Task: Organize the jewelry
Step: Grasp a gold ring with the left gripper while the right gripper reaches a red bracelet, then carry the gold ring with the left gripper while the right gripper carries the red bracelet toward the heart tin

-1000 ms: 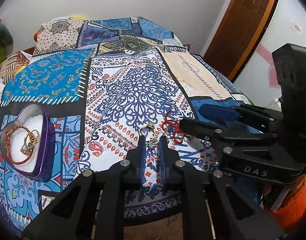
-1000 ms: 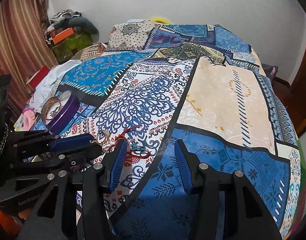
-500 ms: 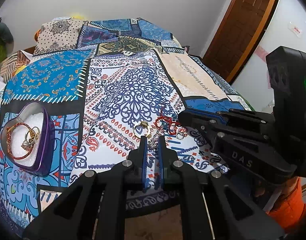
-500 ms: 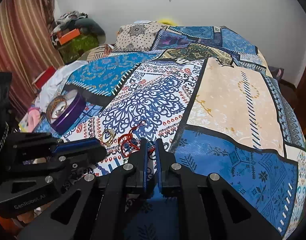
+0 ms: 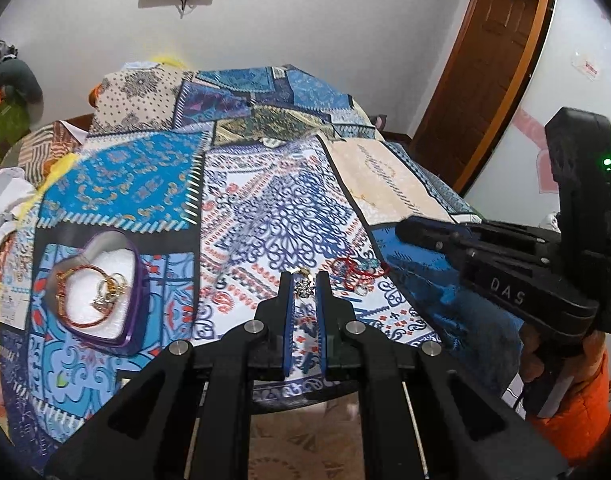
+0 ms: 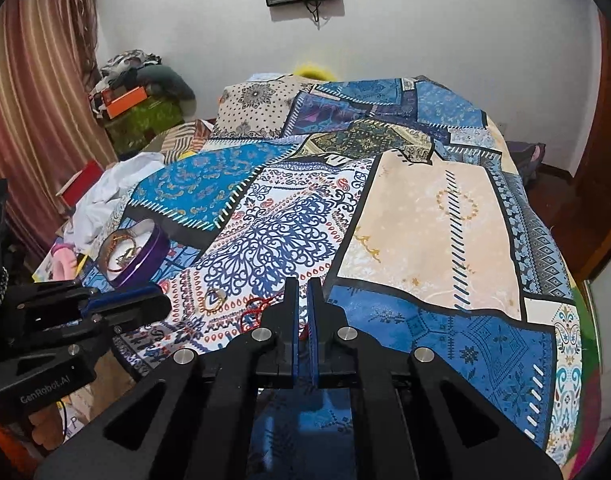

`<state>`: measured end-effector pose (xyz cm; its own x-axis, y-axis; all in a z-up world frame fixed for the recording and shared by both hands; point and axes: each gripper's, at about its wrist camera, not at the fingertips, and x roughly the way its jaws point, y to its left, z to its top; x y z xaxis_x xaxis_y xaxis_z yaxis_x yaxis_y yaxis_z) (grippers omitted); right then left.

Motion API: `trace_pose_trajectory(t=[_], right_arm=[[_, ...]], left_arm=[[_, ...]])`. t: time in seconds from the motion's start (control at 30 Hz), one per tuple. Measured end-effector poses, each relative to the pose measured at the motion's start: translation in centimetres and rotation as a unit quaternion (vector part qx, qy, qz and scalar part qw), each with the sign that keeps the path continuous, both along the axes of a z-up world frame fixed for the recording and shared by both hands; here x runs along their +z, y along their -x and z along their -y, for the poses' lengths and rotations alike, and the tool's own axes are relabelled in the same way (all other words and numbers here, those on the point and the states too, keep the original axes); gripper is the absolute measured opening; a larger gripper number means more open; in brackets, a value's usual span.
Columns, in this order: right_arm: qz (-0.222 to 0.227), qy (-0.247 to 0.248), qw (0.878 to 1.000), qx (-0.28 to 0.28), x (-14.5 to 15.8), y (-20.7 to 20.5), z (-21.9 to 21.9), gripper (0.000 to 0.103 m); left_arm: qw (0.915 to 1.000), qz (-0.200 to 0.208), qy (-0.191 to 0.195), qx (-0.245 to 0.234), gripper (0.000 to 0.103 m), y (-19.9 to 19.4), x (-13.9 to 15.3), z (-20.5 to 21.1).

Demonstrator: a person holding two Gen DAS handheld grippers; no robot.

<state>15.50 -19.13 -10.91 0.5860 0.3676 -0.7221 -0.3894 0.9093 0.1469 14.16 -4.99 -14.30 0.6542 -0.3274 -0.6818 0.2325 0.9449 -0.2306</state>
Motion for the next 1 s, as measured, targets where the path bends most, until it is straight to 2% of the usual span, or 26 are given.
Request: trace_pose_trajectory(t=[0.07, 0.1, 0.13, 0.3, 0.4, 0.53, 0.63, 0.8, 0.83, 1.0], right_arm=[[-0.014, 0.005, 1.000, 0.005, -0.2, -0.2, -0.5, 0.016], [-0.021, 0.007, 1.000, 0.009, -0.4, -0.4, -0.9, 0.032], [-0.021, 0.007, 1.000, 0.012, -0.5, -0.4, -1.1, 0.043], [-0.028, 0.016, 0.999, 0.032, -1.6, -0.7, -2.5, 0.043], [-0.034, 0.036, 0.998, 0.043, -2.4, -1.0, -3.3, 0.042], [-0.042, 0.054, 0.996, 0.059, -3.3, -1.2, -4.1, 0.020], [-0.042, 0.054, 0.996, 0.060, -3.3, -1.3, -4.0, 0.008], [-0.025, 0.044, 0.997, 0.050, -2.5, -0.9, -3.5, 0.007], [-0.021, 0.039, 0.998, 0.047, -2.1, -0.9, -3.3, 0.004], [0.012, 0.022, 0.999, 0.032, 0.5, -0.4, -2.6, 0.004]], left_arm=[[1.0000, 0.003, 0.002, 0.005, 0.008, 0.1, 0.2, -0.5], [1.0000, 0.004, 0.003, 0.007, 0.008, 0.1, 0.3, -0.6], [0.9999, 0.005, 0.003, 0.009, 0.008, 0.2, 0.3, -0.8], [0.9999, 0.002, 0.005, 0.014, 0.008, 0.1, 0.0, -1.5], [0.9998, -0.001, 0.007, 0.017, 0.008, -0.1, -0.3, -1.8], [0.9998, -0.005, 0.008, 0.019, 0.008, -0.2, -0.6, -2.0], [0.9998, -0.004, 0.009, 0.019, 0.008, -0.1, -0.6, -2.1], [0.9997, 0.001, 0.007, 0.023, 0.008, 0.0, -0.3, -2.3], [0.9997, 0.003, 0.006, 0.025, 0.008, 0.0, -0.1, -2.4], [0.9993, 0.019, 0.001, 0.032, 0.008, 0.6, 1.1, -2.9]])
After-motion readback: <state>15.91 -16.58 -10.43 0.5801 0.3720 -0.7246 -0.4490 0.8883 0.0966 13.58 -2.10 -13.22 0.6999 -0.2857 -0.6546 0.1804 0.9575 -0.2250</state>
